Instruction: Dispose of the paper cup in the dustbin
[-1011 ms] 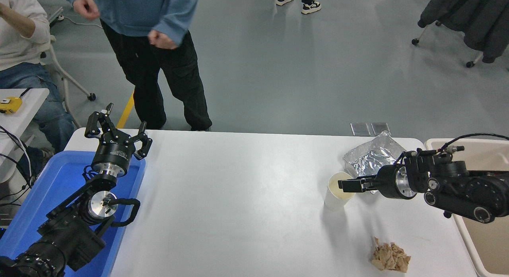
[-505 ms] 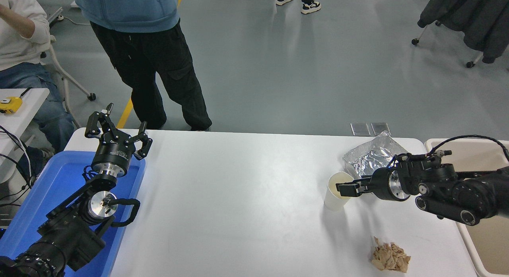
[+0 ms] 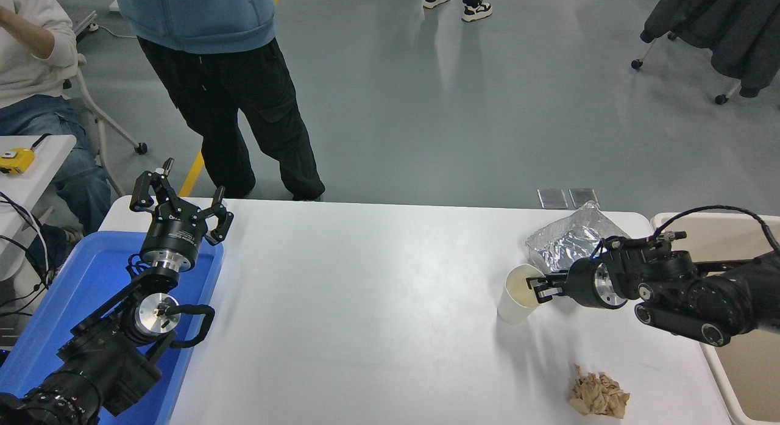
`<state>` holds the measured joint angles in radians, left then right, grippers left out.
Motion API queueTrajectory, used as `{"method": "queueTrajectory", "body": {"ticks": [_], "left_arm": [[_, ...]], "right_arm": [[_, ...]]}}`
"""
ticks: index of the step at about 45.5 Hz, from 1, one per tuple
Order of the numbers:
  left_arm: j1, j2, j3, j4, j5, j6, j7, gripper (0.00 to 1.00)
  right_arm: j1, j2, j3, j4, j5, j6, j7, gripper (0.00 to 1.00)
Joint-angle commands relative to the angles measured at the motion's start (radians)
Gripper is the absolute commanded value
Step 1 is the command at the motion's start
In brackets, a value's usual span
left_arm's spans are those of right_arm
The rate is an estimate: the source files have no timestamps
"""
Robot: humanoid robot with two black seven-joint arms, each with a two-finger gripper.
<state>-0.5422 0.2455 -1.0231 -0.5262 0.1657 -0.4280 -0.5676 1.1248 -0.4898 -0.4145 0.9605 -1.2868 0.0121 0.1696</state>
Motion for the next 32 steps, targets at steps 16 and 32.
{"method": "queueTrajectory", "body": {"ticks": [16, 32], "left_arm": [[0.001, 0.001, 0.0, 0.0, 0.0, 0.0, 0.0, 1.0], [0.001, 0.0, 0.0, 0.0, 0.0, 0.0, 0.0, 1.0]], "right_arm": [[0.105, -0.136, 0.011, 0.128, 0.017, 0.042, 0.074, 0.0], [0.346, -0.387, 0.011, 0.342, 0.092, 0.166, 0.067, 0.0]]}}
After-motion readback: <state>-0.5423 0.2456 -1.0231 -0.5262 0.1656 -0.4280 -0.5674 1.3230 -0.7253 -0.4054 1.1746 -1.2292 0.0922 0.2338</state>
